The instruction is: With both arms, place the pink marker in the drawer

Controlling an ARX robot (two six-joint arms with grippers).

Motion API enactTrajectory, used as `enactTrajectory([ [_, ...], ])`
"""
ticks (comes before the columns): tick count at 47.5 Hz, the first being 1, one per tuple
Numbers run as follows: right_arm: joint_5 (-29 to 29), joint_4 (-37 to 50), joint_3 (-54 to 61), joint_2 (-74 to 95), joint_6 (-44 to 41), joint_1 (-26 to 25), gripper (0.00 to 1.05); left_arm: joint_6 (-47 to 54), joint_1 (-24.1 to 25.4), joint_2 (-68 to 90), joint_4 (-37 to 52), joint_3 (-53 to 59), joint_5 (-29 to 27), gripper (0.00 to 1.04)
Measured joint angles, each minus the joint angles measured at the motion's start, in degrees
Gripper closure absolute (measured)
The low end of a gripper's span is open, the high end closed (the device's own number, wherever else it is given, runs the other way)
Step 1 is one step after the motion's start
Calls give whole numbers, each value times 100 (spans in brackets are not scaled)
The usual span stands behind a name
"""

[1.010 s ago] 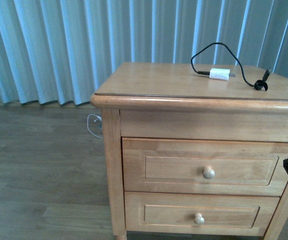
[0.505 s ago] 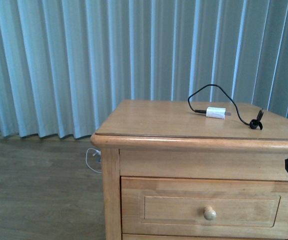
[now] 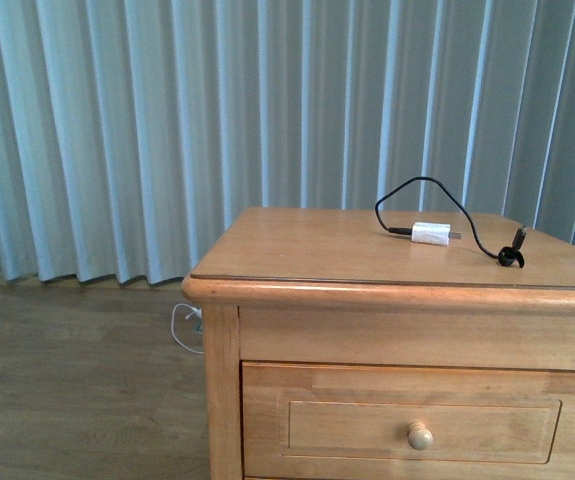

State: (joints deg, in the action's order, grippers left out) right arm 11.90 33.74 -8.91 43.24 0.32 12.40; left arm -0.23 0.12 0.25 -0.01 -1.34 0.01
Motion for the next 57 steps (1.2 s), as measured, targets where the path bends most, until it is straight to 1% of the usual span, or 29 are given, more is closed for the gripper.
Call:
enactTrajectory([
  [4,-136,-94,127,-229,-7,-162,103,0,0,0,0,0,0,6],
  [10,-413,-374,385,-756,-20,-442,103,0,0,0,0,0,0,6],
  [17,-629,-640,514,-1176,-20,-649,103,0,0,0,0,0,0,6],
  [20,-1108,-804,577,-1392,-22,-1010,103,0,0,0,0,0,0,6],
  [23,-1137,-929,619,-1576,-17,-1182,103,0,0,0,0,0,0,6],
  [28,-1165,-1097,686,-1821,-20,-1217,103,0,0,0,0,0,4,6],
  [32,-1163,-1003,861,-1939,-20,-1224,103,0,0,0,0,0,0,6],
  [47,-1178,-1904,863,-2874,-20,-1226,103,-2,0,0,0,0,0,6],
  [57,-1178,-2269,861,-3239,-20,-1228,103,0,0,0,0,0,2,6],
])
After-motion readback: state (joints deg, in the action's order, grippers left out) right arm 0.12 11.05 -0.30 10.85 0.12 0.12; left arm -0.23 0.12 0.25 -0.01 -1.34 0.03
